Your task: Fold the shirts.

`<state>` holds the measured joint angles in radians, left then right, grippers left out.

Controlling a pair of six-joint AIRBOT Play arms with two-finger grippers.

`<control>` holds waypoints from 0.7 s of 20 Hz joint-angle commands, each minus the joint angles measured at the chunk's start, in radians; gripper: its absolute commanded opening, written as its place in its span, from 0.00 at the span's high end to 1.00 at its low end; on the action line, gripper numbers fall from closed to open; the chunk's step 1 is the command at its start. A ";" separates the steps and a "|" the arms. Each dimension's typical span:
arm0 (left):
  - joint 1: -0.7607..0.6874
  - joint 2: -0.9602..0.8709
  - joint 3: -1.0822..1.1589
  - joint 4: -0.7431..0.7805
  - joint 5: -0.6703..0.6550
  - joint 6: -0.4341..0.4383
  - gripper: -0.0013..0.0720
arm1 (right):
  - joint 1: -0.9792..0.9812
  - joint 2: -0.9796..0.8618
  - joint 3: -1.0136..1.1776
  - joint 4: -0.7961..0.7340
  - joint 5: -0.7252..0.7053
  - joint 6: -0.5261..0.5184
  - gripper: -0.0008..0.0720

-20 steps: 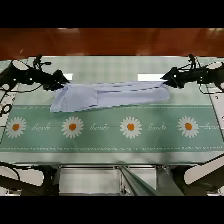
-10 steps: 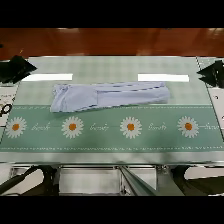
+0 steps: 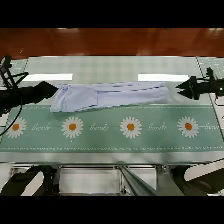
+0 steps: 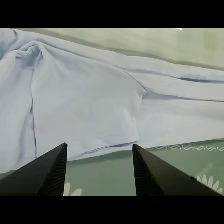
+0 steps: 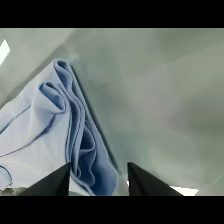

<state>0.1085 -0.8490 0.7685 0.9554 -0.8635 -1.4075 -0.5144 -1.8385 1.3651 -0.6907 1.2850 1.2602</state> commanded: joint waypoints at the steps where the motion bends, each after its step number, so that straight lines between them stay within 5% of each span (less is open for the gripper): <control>1: -0.022 0.014 -0.032 -0.011 0.038 -0.003 0.30 | 0.064 -0.089 0.019 0.038 0.013 -0.003 0.41; 10: -0.022 0.013 -0.032 -0.014 0.046 -0.029 0.30 | 0.203 -0.157 0.131 0.067 0.010 0.024 0.46; 11: -0.022 0.013 -0.032 -0.014 0.047 -0.029 0.30 | 0.219 -0.157 0.142 0.067 0.012 0.025 0.56; 13: -0.022 0.013 -0.032 -0.014 0.053 -0.029 0.30 | 0.237 -0.157 0.167 0.068 0.027 0.020 0.95; 14: -0.022 0.013 -0.032 -0.014 0.053 -0.029 0.30 | 0.237 -0.156 0.182 0.067 0.046 0.019 0.95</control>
<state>0.0868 -0.8360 0.7372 0.9413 -0.8165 -1.4368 -0.3038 -1.9923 1.5120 -0.6403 1.2942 1.2816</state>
